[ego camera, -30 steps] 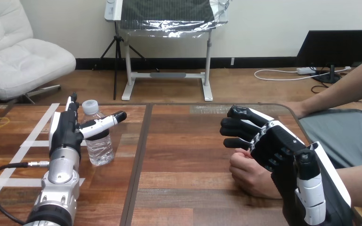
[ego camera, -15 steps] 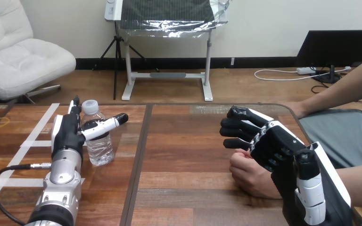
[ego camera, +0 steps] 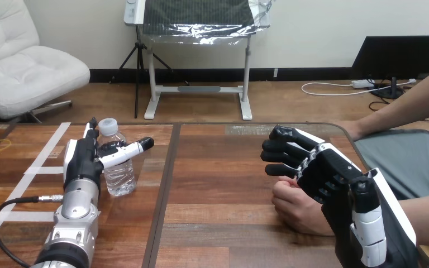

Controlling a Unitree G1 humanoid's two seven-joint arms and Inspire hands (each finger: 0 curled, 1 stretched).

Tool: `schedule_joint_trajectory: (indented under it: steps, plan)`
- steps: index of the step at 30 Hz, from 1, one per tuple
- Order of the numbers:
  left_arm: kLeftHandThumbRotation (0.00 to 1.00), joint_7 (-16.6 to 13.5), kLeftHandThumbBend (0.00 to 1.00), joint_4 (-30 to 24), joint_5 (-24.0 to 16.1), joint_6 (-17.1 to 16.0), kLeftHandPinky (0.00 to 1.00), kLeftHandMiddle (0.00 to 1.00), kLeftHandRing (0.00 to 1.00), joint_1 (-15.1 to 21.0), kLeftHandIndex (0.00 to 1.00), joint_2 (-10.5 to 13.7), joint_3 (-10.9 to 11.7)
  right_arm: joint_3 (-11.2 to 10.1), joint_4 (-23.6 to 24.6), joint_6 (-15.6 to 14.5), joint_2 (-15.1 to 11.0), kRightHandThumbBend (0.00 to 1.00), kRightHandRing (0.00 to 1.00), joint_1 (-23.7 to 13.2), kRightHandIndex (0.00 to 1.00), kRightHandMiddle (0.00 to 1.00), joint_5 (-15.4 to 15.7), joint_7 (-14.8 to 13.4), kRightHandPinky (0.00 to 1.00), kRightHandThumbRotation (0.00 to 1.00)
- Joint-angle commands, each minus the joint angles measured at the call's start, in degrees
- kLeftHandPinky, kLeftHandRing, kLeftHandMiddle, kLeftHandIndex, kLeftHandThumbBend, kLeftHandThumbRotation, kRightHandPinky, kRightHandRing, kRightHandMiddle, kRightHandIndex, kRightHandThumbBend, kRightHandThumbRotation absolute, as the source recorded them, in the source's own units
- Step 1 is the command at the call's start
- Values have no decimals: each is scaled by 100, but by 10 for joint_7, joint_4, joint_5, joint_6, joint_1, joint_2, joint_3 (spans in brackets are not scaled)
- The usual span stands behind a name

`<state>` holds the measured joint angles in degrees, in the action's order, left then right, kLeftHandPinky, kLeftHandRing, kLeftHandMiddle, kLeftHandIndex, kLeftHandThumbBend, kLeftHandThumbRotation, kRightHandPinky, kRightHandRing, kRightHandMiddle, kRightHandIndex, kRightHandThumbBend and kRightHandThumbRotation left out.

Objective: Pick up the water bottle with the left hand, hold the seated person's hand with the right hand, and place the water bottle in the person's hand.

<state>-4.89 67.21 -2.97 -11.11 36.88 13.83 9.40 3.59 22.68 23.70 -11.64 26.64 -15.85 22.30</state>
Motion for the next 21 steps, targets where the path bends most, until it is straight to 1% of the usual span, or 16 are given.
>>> schedule_joint_trajectory:
  steps: [1,11,17,21]
  plan:
    - [19,-1,100,-1,-4,2,87,100,97,51,100,-3,-11,-7,33,0,-3,77,80,-26,81,80,-8,0,76,100]
    - [17,-3,100,-2,-3,8,85,98,95,52,99,-5,-13,-7,37,-3,-4,76,80,-25,81,80,-11,1,77,100]
    - [14,-5,98,-4,-4,8,84,97,94,51,98,-5,-14,-8,38,-1,-4,76,80,-25,81,80,-8,0,77,100]
    - [11,-10,96,-4,-5,10,80,95,91,51,95,-5,-14,-9,37,0,-4,76,80,-26,81,79,-10,2,77,100]
